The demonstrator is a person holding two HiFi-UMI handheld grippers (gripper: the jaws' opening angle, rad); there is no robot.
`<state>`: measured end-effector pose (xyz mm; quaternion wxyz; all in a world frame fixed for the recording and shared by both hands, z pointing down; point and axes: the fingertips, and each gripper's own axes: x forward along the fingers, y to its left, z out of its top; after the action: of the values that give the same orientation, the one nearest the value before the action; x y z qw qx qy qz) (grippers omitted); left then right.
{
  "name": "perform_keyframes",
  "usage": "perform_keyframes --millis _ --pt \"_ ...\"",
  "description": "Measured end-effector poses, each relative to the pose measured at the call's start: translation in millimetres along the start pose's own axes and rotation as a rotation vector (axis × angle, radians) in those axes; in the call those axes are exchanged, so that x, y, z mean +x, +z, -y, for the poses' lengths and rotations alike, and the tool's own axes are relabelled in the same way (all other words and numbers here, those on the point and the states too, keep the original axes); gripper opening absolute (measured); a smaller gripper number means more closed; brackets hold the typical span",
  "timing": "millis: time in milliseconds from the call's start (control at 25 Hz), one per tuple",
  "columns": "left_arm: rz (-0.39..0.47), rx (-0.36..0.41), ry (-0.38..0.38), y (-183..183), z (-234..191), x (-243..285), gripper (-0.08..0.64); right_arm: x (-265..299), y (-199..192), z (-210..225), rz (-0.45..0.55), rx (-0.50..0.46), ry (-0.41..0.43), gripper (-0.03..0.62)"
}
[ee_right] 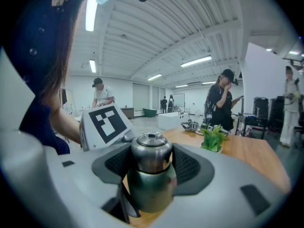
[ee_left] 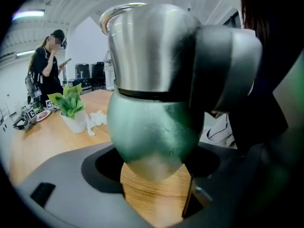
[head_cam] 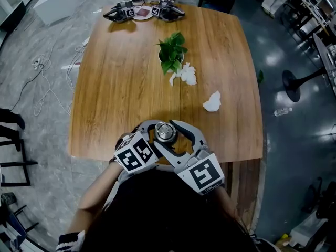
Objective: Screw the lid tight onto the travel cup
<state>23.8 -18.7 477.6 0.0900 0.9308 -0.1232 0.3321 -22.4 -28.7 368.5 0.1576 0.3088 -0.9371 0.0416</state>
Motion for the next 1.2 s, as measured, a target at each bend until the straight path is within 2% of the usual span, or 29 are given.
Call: perform_keyframes --millis 160,360,480,600,640,720,760,920,1040,1200 --pt "0.014 -0.04 0.049 0.8 -8.5 -0.8 0.387 -1.0 0.5 7.3 0.026 0.026 -0.023 0.259" --pt "0.066 -0.172 0.175 -3.2 -39.4 -16.0 0.387 -11.6 11.6 23.8 0.06 -0.034 -0.128 0.258" --pt "0.096 -0.183 0.237 -3.7 -54.2 -33.3 0.387 -24.6 8.5 46.3 0.057 0.005 -0.21 0.258" --pt "0.139 -0.181 0.287 -1.0 -61.6 -51.0 0.387 -38.5 -5.6 75.7 0.02 0.072 -0.326 0.251" --pt "0.151 -0.178 0.304 0.1 -62.8 -56.6 0.387 -43.7 -11.4 85.3 0.01 0.1 -0.37 0.231" --pt "0.174 -0.174 0.333 2.7 -63.5 -66.7 0.387 -53.9 -22.8 99.7 -0.007 0.152 -0.439 0.127" --pt "0.185 -0.175 0.343 4.1 -63.0 -71.3 0.387 -57.5 -27.4 103.5 -0.016 0.174 -0.458 0.118" --pt "0.202 -0.174 0.376 6.7 -57.4 -86.4 0.387 -60.9 -44.9 105.8 -0.072 0.224 -0.481 0.09" --pt "0.183 -0.17 0.399 2.8 -53.6 -91.9 0.387 -55.5 -57.5 104.4 -0.122 0.26 -0.491 0.074" --pt "0.162 -0.213 0.416 -9.5 -51.7 -93.4 0.387 -49.2 -66.0 96.5 -0.161 0.292 -0.474 0.061"
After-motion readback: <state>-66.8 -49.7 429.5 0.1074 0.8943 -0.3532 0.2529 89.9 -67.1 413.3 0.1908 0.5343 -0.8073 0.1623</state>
